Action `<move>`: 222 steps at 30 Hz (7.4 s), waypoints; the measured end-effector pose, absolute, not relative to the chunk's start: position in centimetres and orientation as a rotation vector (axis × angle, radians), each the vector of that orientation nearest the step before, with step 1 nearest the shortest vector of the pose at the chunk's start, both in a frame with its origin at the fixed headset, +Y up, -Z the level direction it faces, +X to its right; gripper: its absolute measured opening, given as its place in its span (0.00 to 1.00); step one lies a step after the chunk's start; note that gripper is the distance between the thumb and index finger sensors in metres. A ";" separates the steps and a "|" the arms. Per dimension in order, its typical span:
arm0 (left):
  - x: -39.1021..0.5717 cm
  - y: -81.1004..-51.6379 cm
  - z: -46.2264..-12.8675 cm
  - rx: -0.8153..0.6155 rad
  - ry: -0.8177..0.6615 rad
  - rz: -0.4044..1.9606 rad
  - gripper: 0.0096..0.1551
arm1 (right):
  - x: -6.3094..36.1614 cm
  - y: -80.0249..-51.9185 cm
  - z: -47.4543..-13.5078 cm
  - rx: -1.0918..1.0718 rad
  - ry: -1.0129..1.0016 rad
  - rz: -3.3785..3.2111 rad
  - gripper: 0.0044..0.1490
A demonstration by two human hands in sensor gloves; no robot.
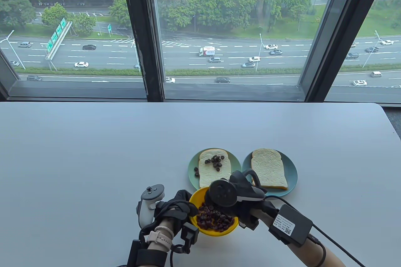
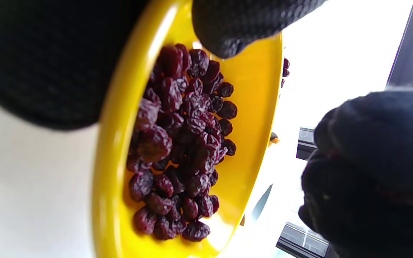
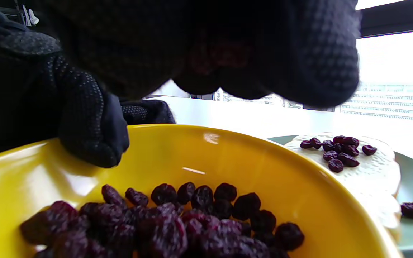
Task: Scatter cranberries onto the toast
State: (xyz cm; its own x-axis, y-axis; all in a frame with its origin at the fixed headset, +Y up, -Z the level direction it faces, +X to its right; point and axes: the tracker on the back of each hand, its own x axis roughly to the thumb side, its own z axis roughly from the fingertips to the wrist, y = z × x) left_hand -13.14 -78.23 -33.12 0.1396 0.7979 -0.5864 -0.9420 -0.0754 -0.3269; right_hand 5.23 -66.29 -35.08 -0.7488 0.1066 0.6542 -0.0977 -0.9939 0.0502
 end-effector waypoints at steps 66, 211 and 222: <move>-12.3 -78.2 -33.1 -0.819 0.189 1.506 0.29 | 7.0 -68.6 -33.3 1.139 0.388 2.862 0.44; -9.5 -79.3 -31.9 -0.779 0.220 1.404 0.29 | 7.8 -69.4 -29.6 1.264 0.032 2.967 0.18; -9.5 -79.1 -32.0 -0.785 0.202 1.419 0.29 | 8.5 -66.1 -34.1 0.902 0.123 2.816 0.18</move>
